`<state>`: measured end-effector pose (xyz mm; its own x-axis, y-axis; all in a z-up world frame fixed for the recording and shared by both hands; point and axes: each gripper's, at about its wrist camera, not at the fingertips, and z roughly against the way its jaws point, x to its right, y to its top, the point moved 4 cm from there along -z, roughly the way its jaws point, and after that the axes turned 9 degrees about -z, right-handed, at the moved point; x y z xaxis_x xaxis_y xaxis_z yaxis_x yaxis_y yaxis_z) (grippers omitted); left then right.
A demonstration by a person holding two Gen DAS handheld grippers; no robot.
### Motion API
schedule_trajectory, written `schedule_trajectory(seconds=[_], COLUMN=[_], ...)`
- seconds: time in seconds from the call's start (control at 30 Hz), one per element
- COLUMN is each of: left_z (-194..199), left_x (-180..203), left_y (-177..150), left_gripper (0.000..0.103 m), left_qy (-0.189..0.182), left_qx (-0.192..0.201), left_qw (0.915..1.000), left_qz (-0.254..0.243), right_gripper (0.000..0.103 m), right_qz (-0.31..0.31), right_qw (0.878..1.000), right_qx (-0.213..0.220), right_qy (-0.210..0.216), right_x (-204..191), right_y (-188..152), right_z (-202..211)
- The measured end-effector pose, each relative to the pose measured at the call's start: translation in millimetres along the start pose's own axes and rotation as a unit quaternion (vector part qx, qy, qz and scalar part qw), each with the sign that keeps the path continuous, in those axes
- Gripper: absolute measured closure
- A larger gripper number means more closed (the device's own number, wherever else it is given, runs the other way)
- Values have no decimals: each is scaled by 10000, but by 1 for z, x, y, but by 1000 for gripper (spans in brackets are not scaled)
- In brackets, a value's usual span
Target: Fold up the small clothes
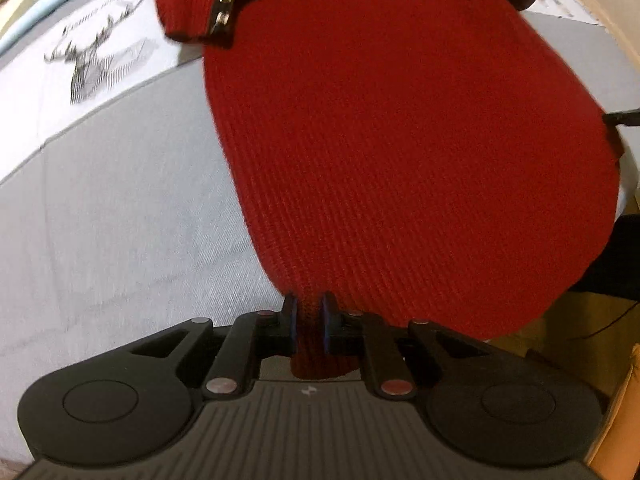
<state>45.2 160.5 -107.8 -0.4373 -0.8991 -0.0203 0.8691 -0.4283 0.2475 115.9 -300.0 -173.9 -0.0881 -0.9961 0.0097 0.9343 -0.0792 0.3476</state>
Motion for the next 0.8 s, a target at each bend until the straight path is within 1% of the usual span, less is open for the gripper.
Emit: schedule_trajectory(seconds=[0.03,0.07,0.13,0.2,0.23,0.27,0.33,0.4,0.5,0.53,0.57,0.67,0.73,0.77,0.8], left_z=[5,10,20,28,33,35,42,43,50,51,52,52,53,50,49], left_x=[0,1,6,12,14,17,15,7,3,1,1,0,0,-2,-1], left_y=[3,6,13,24,29,41,54,69,84,90,95,107,112,115,117], left_gripper=[86,86,86,84,82,82,82,82,82,82,82,82,82,82,82], left_qy=[35,35,1,94,206,293,356,437,597,607,612,613,608,592,576], left_qx=[103,212,456,637,734,820,1027,1184,1361,1373,1379,1409,1374,1364,1348], left_qw=[9999,9997,9987,9976,9967,9958,9928,9891,9822,9807,9795,9771,9775,9777,9782], left_qz=[60,136,228,248,264,299,506,757,1146,1250,1332,1473,1483,1481,1474], right_gripper=[97,97,96,95,92,90,88,86,86,83,77,68,63,59,57], right_qz=[-49,-119,-261,-495,-674,-853,-1162,-1366,-1704,-1760,-1739,-1562,-1537,-1519,-1468], right_qw=[9997,9996,9996,9975,9941,9896,9782,9696,9594,9558,9533,9538,9536,9531,9541], right_qx=[-111,-112,98,502,809,1097,1612,1875,1959,2003,2077,2225,2266,2288,2285], right_qy=[-200,-245,-58,111,243,366,608,776,1103,1243,1339,1277,1253,1271,1261], right_x=[4,7,5,5,8,14,22,30,30,27,24,15,12,7,-1], right_y=[-1,2,10,20,26,27,37,48,70,77,88,119,144,154,164], right_z=[-5,-7,-1,14,25,35,47,49,43,43,40,22,9,3,-6])
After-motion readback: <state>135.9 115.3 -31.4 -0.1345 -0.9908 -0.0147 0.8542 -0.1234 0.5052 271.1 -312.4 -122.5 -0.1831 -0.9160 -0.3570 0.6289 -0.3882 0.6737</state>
